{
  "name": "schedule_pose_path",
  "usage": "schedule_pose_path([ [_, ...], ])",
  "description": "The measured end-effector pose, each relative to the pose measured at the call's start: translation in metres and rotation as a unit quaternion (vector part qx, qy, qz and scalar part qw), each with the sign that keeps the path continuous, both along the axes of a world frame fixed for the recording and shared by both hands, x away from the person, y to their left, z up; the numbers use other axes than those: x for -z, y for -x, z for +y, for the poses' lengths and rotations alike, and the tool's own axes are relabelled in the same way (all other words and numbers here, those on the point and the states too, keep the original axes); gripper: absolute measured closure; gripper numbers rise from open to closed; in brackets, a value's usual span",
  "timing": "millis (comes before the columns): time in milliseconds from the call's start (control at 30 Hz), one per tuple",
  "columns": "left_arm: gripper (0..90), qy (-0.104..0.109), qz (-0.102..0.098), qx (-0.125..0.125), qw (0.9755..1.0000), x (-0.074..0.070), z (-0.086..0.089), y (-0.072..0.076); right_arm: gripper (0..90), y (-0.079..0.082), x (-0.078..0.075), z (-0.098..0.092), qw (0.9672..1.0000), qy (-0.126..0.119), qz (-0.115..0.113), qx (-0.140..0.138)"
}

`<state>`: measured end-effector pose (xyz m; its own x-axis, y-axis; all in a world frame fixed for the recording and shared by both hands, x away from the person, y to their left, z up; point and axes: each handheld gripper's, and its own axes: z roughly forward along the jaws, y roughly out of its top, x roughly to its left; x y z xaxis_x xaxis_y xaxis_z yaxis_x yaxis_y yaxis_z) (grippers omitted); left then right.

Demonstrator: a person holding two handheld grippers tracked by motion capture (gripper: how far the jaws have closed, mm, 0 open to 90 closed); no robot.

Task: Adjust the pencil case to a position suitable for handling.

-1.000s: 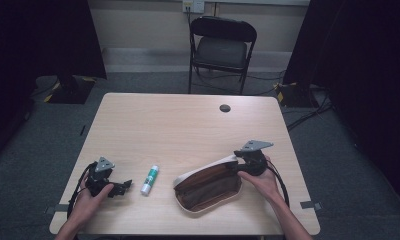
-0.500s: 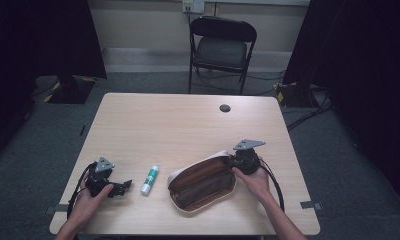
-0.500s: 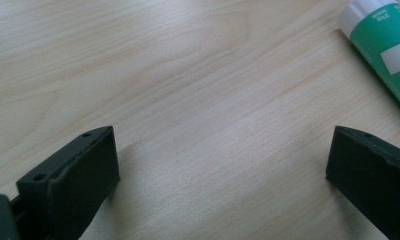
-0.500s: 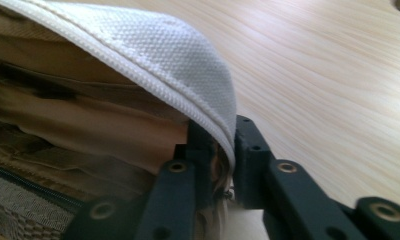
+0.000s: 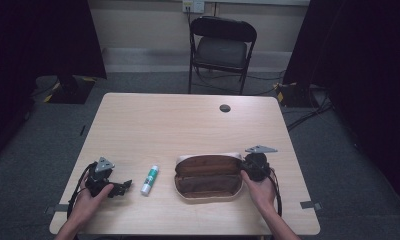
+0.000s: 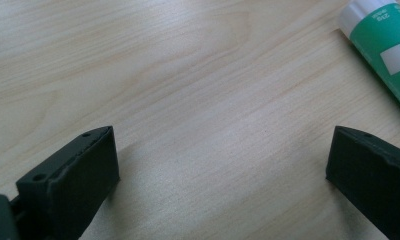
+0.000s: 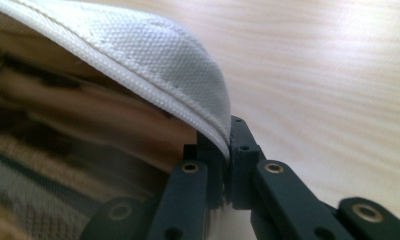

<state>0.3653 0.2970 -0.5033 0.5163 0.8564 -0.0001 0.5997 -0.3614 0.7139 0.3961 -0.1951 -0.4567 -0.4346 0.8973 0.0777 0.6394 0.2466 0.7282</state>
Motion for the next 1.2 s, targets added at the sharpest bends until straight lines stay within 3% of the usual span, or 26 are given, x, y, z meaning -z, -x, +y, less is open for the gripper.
schedule_pose_path([
  [267,0.0,0.000,0.000,0.000,1.0000,0.000,0.000,0.000,75.4,0.028,-0.002,0.003,0.9992,-0.009,0.010,-0.038],
  [367,0.0,0.000,0.000,0.000,1.0000,0.000,0.000,0.000,66.9,0.035,-0.002,0.006,0.9969,-0.018,-0.016,-0.075],
  [467,0.0,0.000,0.000,0.000,1.0000,0.000,0.000,0.000,62.2,0.035,-0.002,0.006,0.9956,-0.023,-0.030,-0.086],
  [733,0.0,0.000,0.000,0.000,1.0000,0.000,0.000,0.000,45.0,0.045,0.000,-0.003,0.9927,-0.015,-0.032,-0.115],
  [1067,0.0,-0.001,0.000,0.003,1.0000,0.000,0.001,-0.001,36.8,0.056,0.001,-0.040,0.9945,-0.022,-0.035,-0.096],
  [1200,4.6,0.000,0.000,0.007,1.0000,-0.001,0.001,-0.001,34.2,0.051,0.012,-0.052,0.9967,-0.002,-0.028,-0.076],
])
